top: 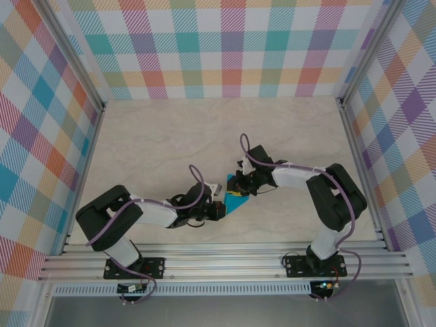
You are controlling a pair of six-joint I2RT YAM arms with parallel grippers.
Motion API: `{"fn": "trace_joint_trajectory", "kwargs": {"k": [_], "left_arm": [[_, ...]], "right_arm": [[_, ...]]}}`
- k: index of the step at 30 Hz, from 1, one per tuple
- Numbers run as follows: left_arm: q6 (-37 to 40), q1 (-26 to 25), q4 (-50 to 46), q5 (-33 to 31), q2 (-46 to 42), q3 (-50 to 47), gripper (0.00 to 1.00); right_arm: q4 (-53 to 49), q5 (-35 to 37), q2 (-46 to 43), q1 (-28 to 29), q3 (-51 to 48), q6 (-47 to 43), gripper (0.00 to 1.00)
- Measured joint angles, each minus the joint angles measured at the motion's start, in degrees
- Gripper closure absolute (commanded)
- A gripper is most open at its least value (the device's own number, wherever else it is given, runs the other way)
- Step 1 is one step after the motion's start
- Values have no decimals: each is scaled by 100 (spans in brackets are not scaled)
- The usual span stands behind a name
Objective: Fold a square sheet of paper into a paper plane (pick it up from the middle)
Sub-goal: Fourth fold the wing at the center of the table.
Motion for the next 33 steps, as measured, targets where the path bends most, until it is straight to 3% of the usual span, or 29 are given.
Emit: {"fn": "trace_joint_trajectory", "kwargs": {"k": [7, 17, 33], "left_arm": [[-98, 81, 267, 101, -4, -155, 93], [-177, 90, 254, 96, -131, -221, 83], [-203, 92, 94, 33, -254, -308, 98]], "right_arm": [[2, -2, 345, 0, 131, 0, 81], [-11, 105, 479, 0, 219, -2, 82], [-48, 214, 601, 0, 223, -2, 80]]}}
